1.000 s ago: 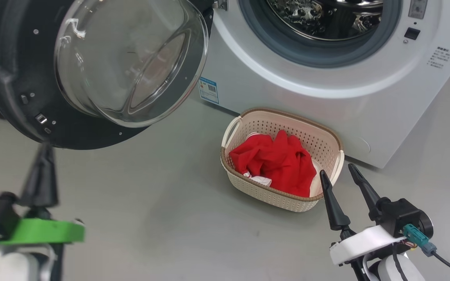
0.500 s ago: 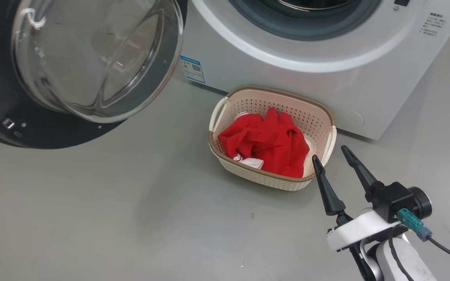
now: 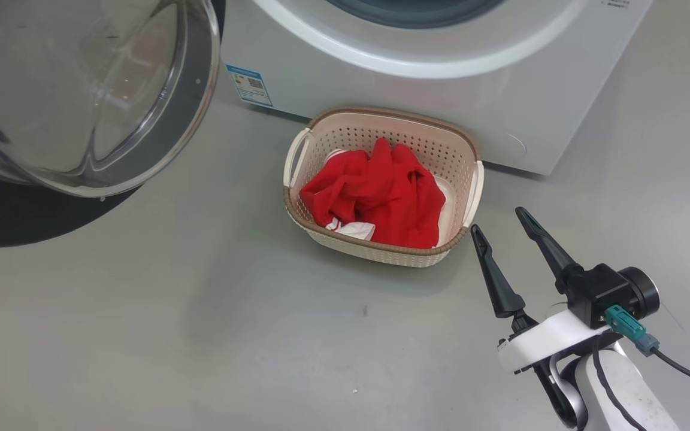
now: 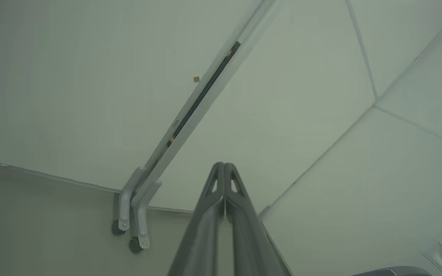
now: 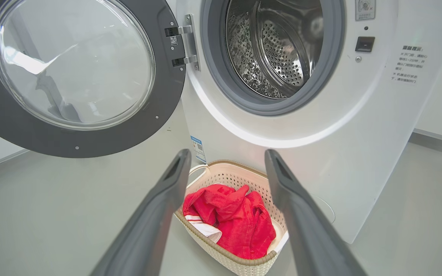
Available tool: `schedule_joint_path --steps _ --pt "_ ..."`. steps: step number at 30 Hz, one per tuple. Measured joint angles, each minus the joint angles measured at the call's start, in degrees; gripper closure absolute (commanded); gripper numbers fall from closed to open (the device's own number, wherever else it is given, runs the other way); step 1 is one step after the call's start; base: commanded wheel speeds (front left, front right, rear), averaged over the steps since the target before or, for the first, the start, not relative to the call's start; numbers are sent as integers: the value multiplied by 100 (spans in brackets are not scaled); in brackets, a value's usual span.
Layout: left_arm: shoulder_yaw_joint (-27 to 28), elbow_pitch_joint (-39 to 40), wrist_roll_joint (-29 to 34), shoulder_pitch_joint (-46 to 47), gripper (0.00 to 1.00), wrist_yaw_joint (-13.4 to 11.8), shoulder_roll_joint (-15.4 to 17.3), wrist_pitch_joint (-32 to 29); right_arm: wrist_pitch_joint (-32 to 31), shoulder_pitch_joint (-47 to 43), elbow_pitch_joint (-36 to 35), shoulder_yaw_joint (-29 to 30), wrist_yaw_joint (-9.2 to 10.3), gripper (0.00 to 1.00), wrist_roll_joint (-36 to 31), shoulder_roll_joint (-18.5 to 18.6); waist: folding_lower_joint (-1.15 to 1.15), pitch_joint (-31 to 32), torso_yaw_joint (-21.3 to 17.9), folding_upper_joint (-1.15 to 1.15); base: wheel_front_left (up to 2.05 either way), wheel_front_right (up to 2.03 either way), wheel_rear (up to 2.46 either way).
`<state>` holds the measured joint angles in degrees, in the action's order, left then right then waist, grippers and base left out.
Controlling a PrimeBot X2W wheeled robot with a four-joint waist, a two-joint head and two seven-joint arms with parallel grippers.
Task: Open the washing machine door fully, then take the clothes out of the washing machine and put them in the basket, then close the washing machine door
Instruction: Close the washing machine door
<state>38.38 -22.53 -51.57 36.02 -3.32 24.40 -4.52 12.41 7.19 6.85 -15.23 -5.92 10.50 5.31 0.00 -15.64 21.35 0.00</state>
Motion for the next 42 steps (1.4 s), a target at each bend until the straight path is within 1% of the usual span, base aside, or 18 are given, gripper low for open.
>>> schedule_joint_path --steps 1,4,10,12,19,21,22,23,33,38,42 --pt "0 0 0 0 100 0 0 0 0 0 0 0 0 0 0 0 0 0 0 0 0 0 0" --pt "115 -400 -165 214 100 -178 64 -270 0 40 -1 -14 -1 0 0 0 0 -58 -95 0 0 0 0" --pt "448 -1204 -554 564 100 -321 90 -725 0 76 0 -51 -5 0 -20 11 0 -157 -237 0 0 0 0" --pt "480 -1405 -709 708 100 -322 73 -867 0 83 -1 -49 -5 0 -34 19 0 -182 -262 0 0 0 0" --pt "581 -1931 -849 962 100 -349 68 -1239 0 174 -7 -126 -7 0 -43 11 0 -211 -313 0 0 0 0" --pt "669 -2101 -904 1040 100 -353 64 -1262 0 185 -11 -124 -8 0 -43 12 0 -212 -322 0 0 0 0" --pt "790 -2251 -1061 1169 100 -354 49 -1304 1 187 -10 -115 -8 0 -43 13 0 -211 -327 0 0 0 0" --pt "790 -2321 -1084 1218 100 -354 47 -1352 1 191 -10 -109 -8 0 -43 12 0 -210 -330 0 0 0 0" --pt "848 -3030 -1181 1562 100 -394 -43 -1735 1 200 -7 -65 -8 0 -43 22 0 -199 -344 0 0 0 0" --pt "859 -3283 -1179 1637 100 -394 -32 -1841 1 202 2 -67 -7 0 -42 21 0 -185 -360 0 0 0 0" --pt "806 -3420 -1138 1689 100 -394 47 -1914 1 202 18 -67 -7 0 -42 22 0 -169 -377 0 0 0 0"
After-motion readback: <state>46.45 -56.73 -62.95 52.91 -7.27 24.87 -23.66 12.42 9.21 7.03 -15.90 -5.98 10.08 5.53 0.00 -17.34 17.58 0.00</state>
